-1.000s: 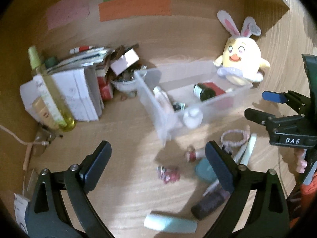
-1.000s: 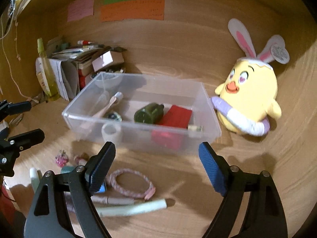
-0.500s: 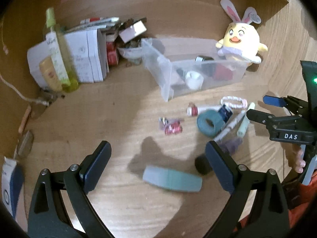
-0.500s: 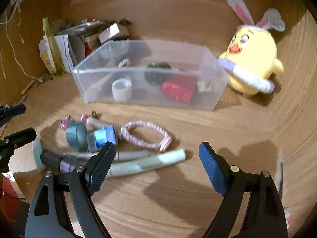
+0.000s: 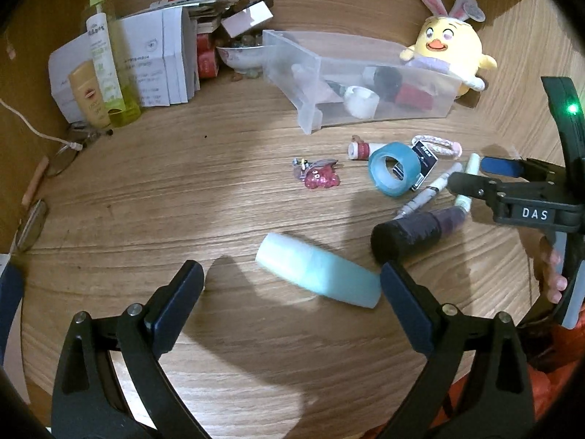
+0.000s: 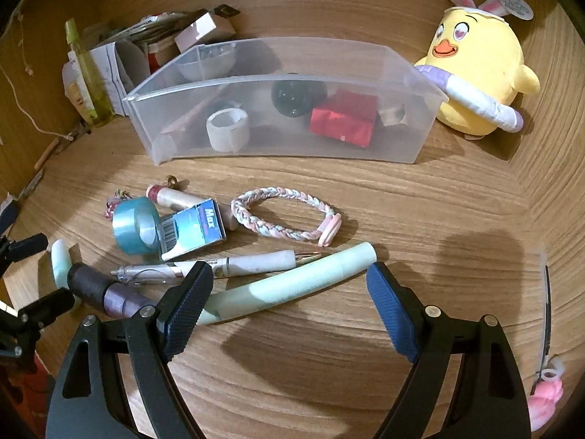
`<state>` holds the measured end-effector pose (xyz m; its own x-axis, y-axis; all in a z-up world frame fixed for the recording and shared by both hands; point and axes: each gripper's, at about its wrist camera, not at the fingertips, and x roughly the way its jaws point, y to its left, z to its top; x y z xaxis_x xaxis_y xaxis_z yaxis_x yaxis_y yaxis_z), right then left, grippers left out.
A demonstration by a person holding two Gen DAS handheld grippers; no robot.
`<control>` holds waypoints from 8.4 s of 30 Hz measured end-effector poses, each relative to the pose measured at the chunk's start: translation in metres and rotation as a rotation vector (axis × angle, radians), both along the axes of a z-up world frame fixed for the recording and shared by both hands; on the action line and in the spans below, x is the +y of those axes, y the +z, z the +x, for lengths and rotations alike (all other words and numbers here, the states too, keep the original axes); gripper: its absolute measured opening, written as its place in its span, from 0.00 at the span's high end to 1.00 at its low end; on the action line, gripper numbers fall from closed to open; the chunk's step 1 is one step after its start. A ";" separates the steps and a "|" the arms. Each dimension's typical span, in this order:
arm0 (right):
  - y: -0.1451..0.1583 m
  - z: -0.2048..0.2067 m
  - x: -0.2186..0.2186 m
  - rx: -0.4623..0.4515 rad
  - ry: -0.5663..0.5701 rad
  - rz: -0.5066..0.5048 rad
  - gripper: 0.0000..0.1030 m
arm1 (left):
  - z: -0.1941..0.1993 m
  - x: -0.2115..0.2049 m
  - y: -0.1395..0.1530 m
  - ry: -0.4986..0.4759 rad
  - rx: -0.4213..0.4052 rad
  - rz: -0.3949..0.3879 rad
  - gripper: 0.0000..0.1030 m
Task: Organize objects
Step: 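Move both tools back toward the remaining items on the desk, then grasp the light-blue cylinder with left tool while right tool grasps the pale green marker, then carry the cylinder with left tool while right tool carries the marker over the box, then open both tools to drop the cylinder and marker in the box, then move both tools back toward the remaining items on the desk, then grasp the small pink charm with left tool while right tool grasps the braided bracelet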
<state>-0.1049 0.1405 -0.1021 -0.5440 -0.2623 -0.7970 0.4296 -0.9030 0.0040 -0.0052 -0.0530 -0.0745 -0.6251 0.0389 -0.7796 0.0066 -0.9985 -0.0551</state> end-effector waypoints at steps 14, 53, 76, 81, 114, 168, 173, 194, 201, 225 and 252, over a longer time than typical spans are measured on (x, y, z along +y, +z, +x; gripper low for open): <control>0.003 0.012 0.032 -0.007 -0.051 -0.007 0.18 | -0.002 -0.018 0.002 0.048 -0.009 0.050 0.04; 0.000 0.040 0.059 0.033 -0.122 -0.017 0.57 | -0.023 0.032 0.000 -0.186 -0.005 -0.046 0.54; -0.002 0.033 0.038 0.037 -0.030 -0.040 0.86 | -0.034 0.029 0.001 -0.156 0.011 -0.033 0.76; 0.007 0.029 0.045 0.049 -0.046 -0.078 0.86 | -0.032 0.023 0.011 -0.119 0.041 -0.021 0.76; 0.112 -0.011 0.045 0.360 -0.076 -0.173 0.86 | -0.078 0.037 0.101 -0.100 0.294 0.001 0.76; 0.073 -0.127 -0.027 0.272 0.024 -0.003 0.79 | -0.204 0.036 0.059 -0.080 0.128 0.065 0.76; 0.065 -0.132 -0.026 0.189 0.057 -0.026 0.70 | -0.199 0.034 0.064 -0.087 0.138 0.079 0.76; 0.104 -0.079 -0.005 0.257 0.066 -0.103 0.23 | -0.137 0.028 0.100 -0.092 0.240 0.026 0.27; 0.102 -0.050 -0.003 0.278 0.087 -0.085 0.20 | -0.115 0.023 0.096 -0.082 0.232 0.017 0.17; 0.045 -0.028 0.014 0.119 0.060 -0.026 0.20 | -0.079 0.008 0.036 -0.056 0.065 0.005 0.12; -0.001 -0.040 0.008 -0.015 0.063 0.019 0.53 | -0.084 0.013 -0.002 -0.112 -0.030 -0.026 0.64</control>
